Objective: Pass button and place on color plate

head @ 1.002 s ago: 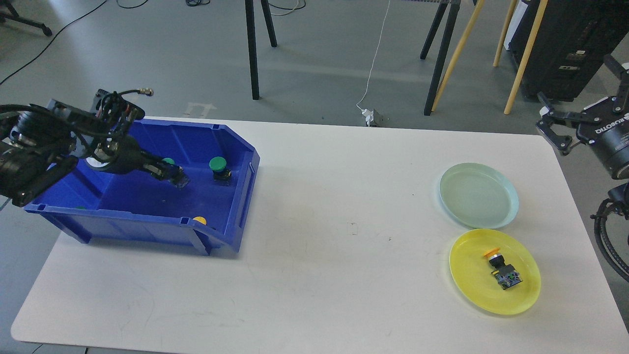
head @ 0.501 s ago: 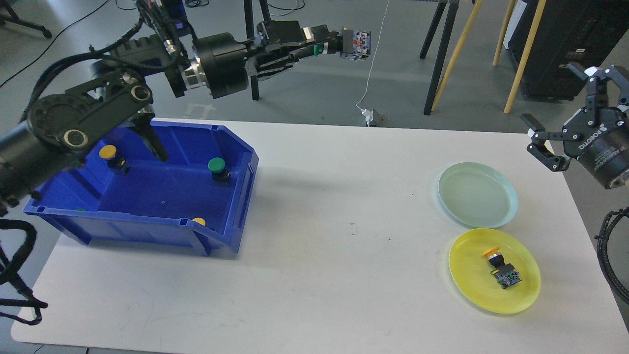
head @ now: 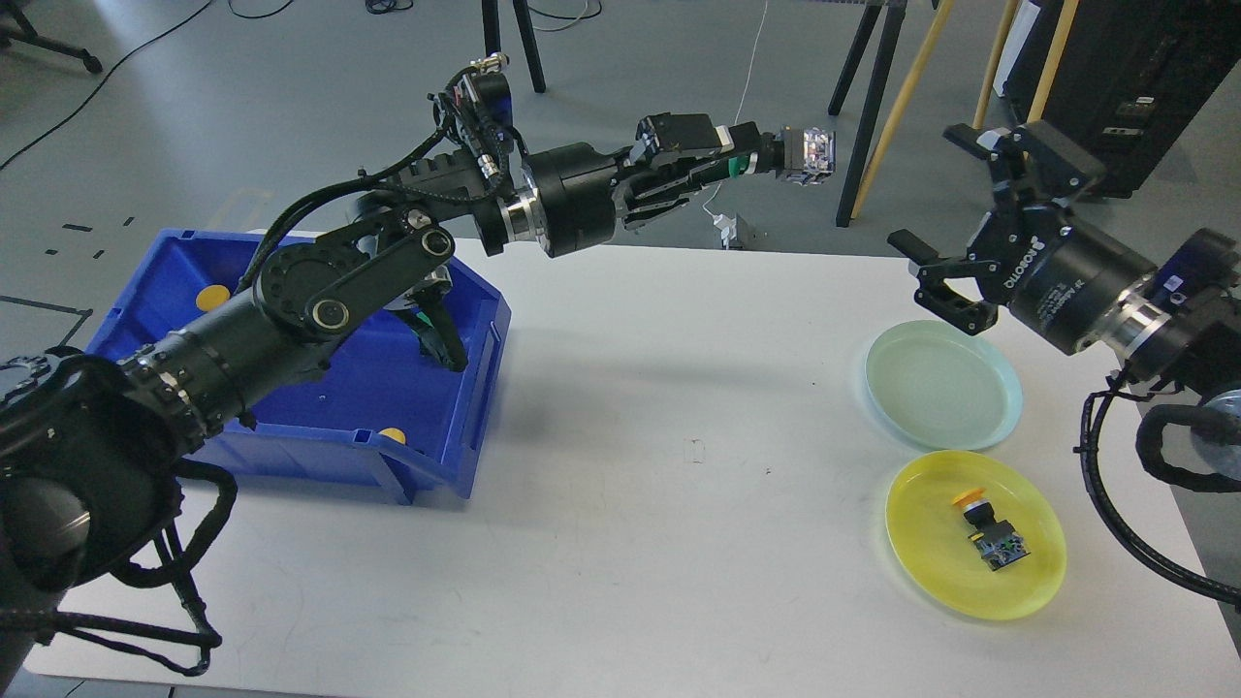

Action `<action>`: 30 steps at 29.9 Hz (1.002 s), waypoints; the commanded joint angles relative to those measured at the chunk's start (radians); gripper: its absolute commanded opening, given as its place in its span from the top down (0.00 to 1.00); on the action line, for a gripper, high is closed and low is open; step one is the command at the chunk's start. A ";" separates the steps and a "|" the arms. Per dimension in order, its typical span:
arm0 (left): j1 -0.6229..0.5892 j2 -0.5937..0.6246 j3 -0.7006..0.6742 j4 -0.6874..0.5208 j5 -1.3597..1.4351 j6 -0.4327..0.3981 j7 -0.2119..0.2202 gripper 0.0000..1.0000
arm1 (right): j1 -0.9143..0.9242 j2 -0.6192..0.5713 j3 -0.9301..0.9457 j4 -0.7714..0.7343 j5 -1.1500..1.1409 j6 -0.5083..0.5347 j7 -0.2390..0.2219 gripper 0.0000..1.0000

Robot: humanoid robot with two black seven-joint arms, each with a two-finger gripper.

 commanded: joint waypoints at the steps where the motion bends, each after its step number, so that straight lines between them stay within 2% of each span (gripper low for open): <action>1: -0.001 -0.007 0.001 0.001 0.000 0.000 0.000 0.95 | 0.090 0.070 -0.086 -0.020 0.001 -0.036 0.022 0.00; 14: -0.001 -0.008 0.001 0.017 0.000 0.000 0.000 0.95 | 0.136 0.189 -0.094 -0.105 0.004 -0.079 0.027 0.03; 18: -0.001 -0.007 0.001 0.018 0.000 0.000 0.000 0.95 | 0.153 0.205 -0.094 -0.115 0.014 -0.089 0.027 0.10; 20: -0.001 -0.007 0.001 0.018 -0.003 0.000 0.000 0.95 | 0.156 0.205 -0.094 -0.115 0.014 -0.089 0.027 0.19; 22: -0.001 -0.005 0.001 0.018 -0.004 0.000 0.000 0.95 | 0.156 0.203 -0.094 -0.115 0.014 -0.089 0.027 0.35; 24: 0.001 -0.005 0.001 0.018 -0.007 0.000 0.000 0.95 | 0.155 0.200 -0.094 -0.114 0.014 -0.089 0.027 0.57; 25: 0.001 -0.005 -0.001 0.018 -0.007 0.000 0.000 0.95 | 0.155 0.199 -0.095 -0.114 0.011 -0.092 0.025 0.73; 26: 0.001 -0.005 -0.001 0.018 -0.007 0.000 0.000 0.95 | 0.155 0.205 -0.097 -0.115 0.009 -0.104 0.024 0.85; 27: 0.001 -0.005 -0.001 0.018 -0.007 0.000 0.000 0.95 | 0.155 0.203 -0.097 -0.115 0.009 -0.128 0.024 0.89; 28: 0.001 -0.005 0.001 0.018 -0.007 0.000 0.000 0.95 | 0.155 0.200 -0.099 -0.114 0.006 -0.136 0.025 0.97; 30: 0.001 -0.005 0.001 0.018 -0.007 0.000 0.000 0.95 | 0.153 0.200 -0.099 -0.109 0.006 -0.139 0.024 1.00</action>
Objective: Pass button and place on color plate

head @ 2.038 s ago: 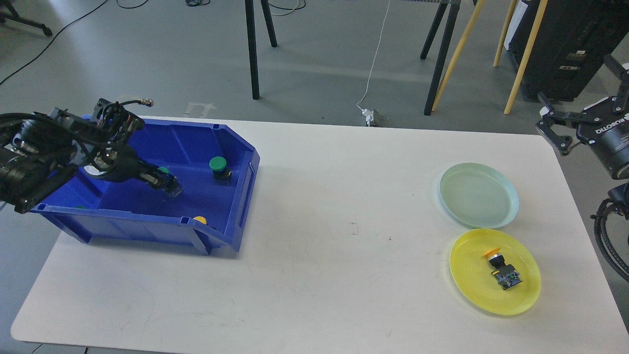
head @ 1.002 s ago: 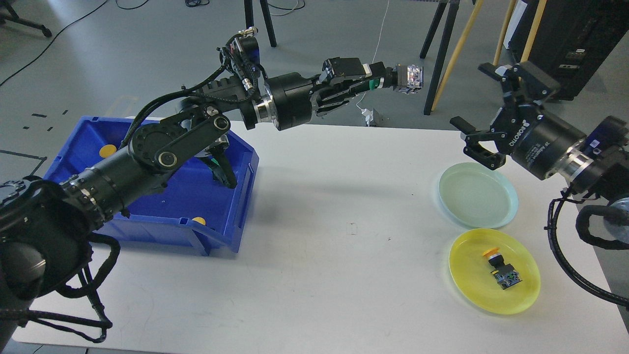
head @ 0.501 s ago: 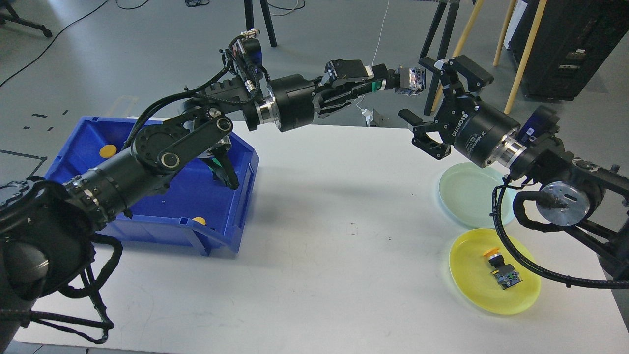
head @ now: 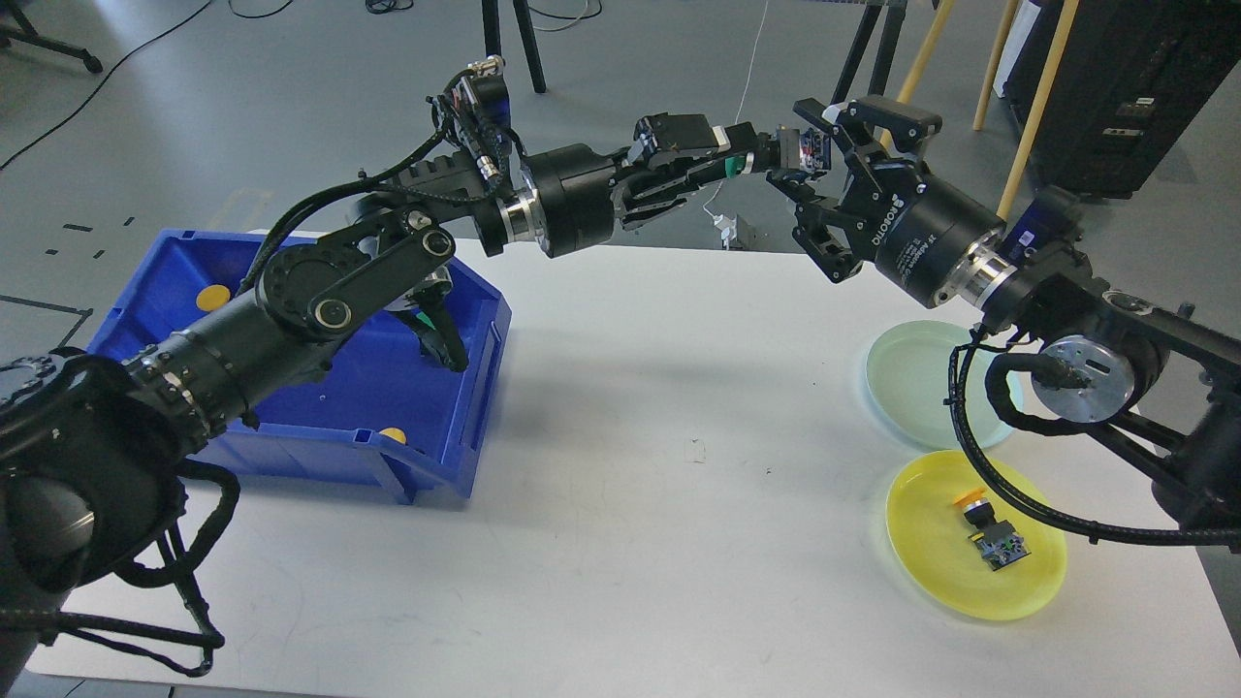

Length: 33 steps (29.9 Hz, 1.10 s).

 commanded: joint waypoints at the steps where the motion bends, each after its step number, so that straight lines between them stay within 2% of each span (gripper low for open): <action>1: 0.001 0.000 0.001 0.000 0.000 0.000 0.000 0.95 | -0.002 -0.003 -0.001 0.008 -0.001 -0.015 0.001 1.00; 5: 0.001 -0.001 0.001 0.000 0.000 0.000 0.000 0.94 | -0.002 -0.002 -0.001 0.009 0.004 -0.021 -0.001 1.00; 6: 0.001 -0.002 -0.001 0.000 -0.001 0.000 0.000 0.91 | -0.002 -0.003 0.001 0.011 0.005 -0.026 -0.002 1.00; 7: 0.003 -0.002 -0.001 0.000 -0.003 0.000 0.000 0.82 | -0.001 -0.003 0.001 0.011 0.007 -0.029 -0.002 1.00; 9: 0.003 -0.005 -0.007 0.000 -0.007 0.000 0.000 0.48 | -0.002 -0.005 0.001 0.009 0.007 -0.030 -0.006 1.00; 10: 0.004 -0.008 -0.016 0.000 -0.015 0.000 0.000 0.27 | -0.001 -0.006 0.001 0.009 0.007 -0.032 -0.006 1.00; 11: 0.006 -0.011 -0.026 0.001 -0.032 0.000 0.000 0.16 | -0.002 -0.009 0.001 0.009 0.008 -0.032 -0.007 1.00; 13: 0.006 -0.012 -0.031 0.012 -0.049 0.000 0.000 0.08 | -0.005 -0.012 0.002 0.009 0.008 -0.033 -0.009 1.00; 19: 0.006 -0.023 -0.034 0.020 -0.050 0.000 0.000 0.07 | -0.033 -0.028 0.024 0.006 0.011 -0.056 -0.010 1.00; 22: 0.009 -0.023 -0.034 0.020 -0.053 0.000 0.000 0.07 | -0.073 -0.043 0.044 -0.010 0.040 -0.124 -0.013 1.00; 24: 0.015 -0.023 -0.034 0.020 -0.055 0.000 0.000 0.07 | -0.106 -0.042 0.045 -0.056 0.099 -0.205 -0.021 1.00; 29: 0.016 -0.023 -0.034 0.020 -0.055 0.000 0.000 0.07 | -0.180 -0.022 0.009 -0.193 0.171 -0.515 -0.137 1.00; 33: 0.016 -0.023 -0.034 0.020 -0.055 0.000 0.000 0.07 | -0.186 0.037 -0.135 -0.283 0.096 -0.528 -0.162 1.00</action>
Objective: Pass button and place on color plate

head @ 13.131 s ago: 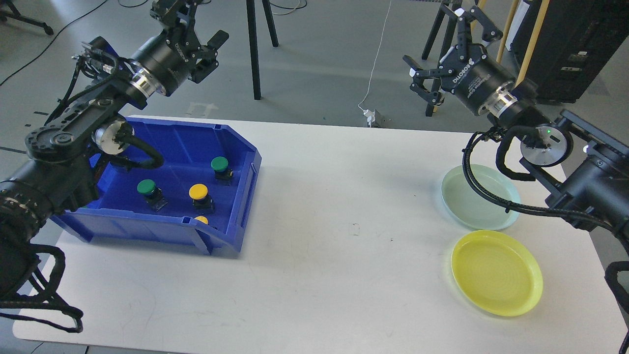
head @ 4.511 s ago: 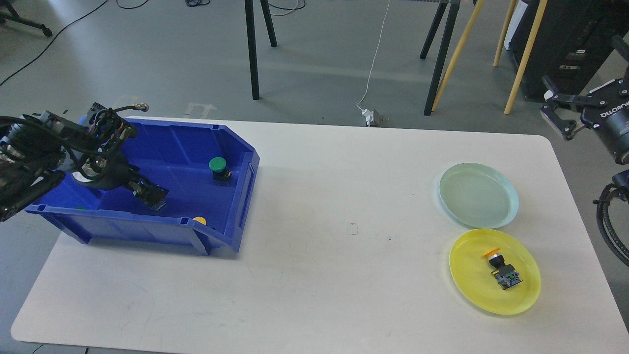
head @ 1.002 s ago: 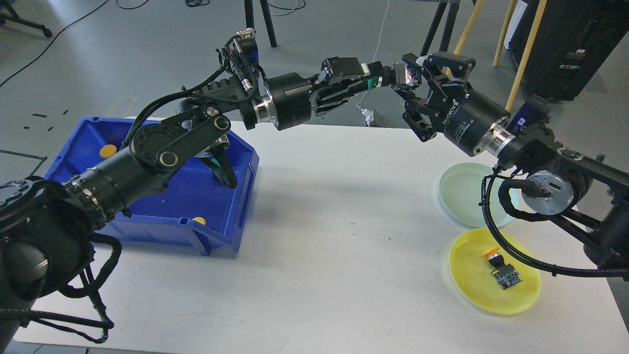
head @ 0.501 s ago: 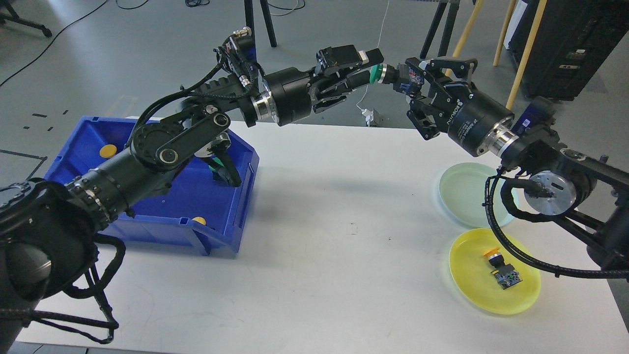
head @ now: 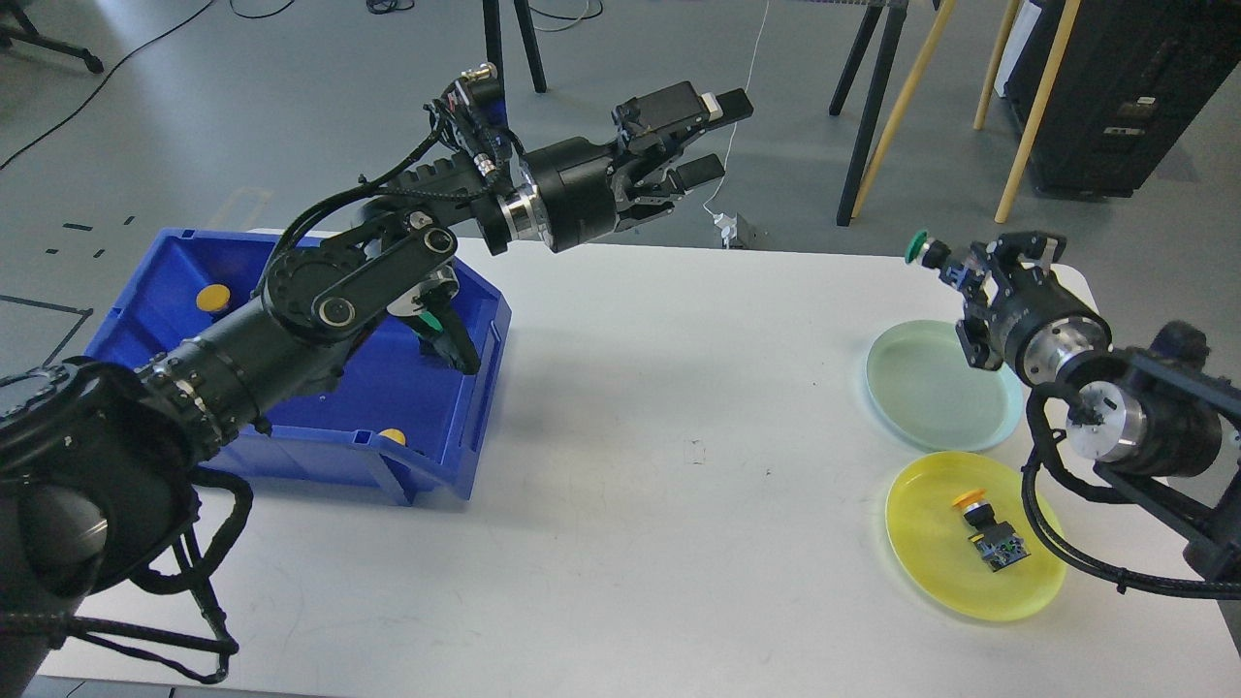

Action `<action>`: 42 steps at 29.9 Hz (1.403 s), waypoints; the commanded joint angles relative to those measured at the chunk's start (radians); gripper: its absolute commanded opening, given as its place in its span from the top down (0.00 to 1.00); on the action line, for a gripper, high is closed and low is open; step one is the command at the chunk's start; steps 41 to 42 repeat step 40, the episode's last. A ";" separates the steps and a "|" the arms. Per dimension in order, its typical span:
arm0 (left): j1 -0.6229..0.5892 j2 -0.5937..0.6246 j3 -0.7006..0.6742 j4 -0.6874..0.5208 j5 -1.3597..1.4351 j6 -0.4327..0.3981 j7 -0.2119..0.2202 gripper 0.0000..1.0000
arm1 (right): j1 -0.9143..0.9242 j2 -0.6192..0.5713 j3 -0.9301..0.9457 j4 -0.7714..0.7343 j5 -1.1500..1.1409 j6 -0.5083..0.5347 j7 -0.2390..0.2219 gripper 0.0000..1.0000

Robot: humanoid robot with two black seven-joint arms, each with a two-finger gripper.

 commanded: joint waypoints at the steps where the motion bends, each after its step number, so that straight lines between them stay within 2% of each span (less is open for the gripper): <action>1: 0.000 0.000 0.000 0.000 0.000 0.000 0.000 0.07 | 0.005 0.047 -0.140 -0.090 -0.061 -0.021 -0.029 1.00; 4: 0.000 0.000 0.000 0.000 0.000 0.000 0.000 0.07 | 0.019 0.064 -0.186 -0.127 -0.074 -0.021 -0.037 0.99; 5: 0.000 0.000 0.000 0.000 0.000 0.000 0.000 0.07 | 0.019 0.069 -0.187 -0.141 -0.076 -0.021 -0.037 0.95; 8: 0.002 0.000 -0.001 0.000 0.000 0.000 0.000 0.07 | 0.028 0.090 -0.185 -0.188 -0.076 -0.021 -0.037 0.74; 9: 0.002 0.000 -0.001 0.000 0.000 0.000 0.000 0.07 | 0.034 0.097 -0.185 -0.209 -0.076 -0.021 -0.037 0.63; 11: 0.002 0.000 -0.001 0.000 -0.003 0.000 0.000 0.07 | 0.038 0.118 -0.177 -0.254 -0.074 -0.021 -0.034 0.32; 12: 0.002 0.000 -0.001 0.000 -0.008 0.000 0.000 0.07 | 0.038 0.126 -0.171 -0.268 -0.074 -0.021 -0.034 0.13; 13: 0.003 0.002 -0.001 0.000 -0.014 0.000 0.000 0.07 | 0.038 0.129 -0.165 -0.273 -0.074 -0.021 -0.034 0.00; 19: 0.019 0.046 -0.015 0.001 -0.066 0.000 0.000 0.07 | 0.038 0.114 -0.113 -0.228 -0.071 -0.021 -0.039 0.00; 23: 0.026 0.178 -0.015 0.011 -0.196 0.000 0.000 0.06 | 0.039 0.052 0.042 -0.095 -0.073 -0.021 -0.032 0.00; 24: 0.026 0.214 -0.015 0.015 -0.240 0.000 0.000 0.05 | 0.039 0.023 0.106 -0.048 -0.073 0.021 -0.031 0.00; 26: 0.026 0.280 -0.014 0.018 -0.299 0.000 0.000 0.04 | 0.038 -0.003 0.227 0.014 -0.073 0.191 -0.031 0.00; 29: 0.025 0.348 -0.020 0.023 -0.353 0.000 0.000 0.03 | 0.050 -0.008 0.356 0.013 -0.059 0.490 -0.028 0.00; 32: 0.025 0.379 -0.026 0.035 -0.400 0.000 0.000 0.01 | 0.120 -0.003 0.352 -0.065 -0.027 0.734 0.007 0.00; 35: 0.031 0.385 -0.026 0.053 -0.460 0.000 0.000 0.01 | 0.151 0.012 0.320 -0.147 0.100 0.931 0.029 0.00; 36: 0.035 0.385 -0.026 0.061 -0.481 0.000 0.000 0.01 | 0.151 0.018 0.318 -0.164 0.135 0.957 0.029 0.00; 42: 0.049 0.382 -0.026 0.067 -0.518 0.000 0.000 0.01 | 0.153 0.037 0.327 -0.174 0.165 0.957 0.034 0.00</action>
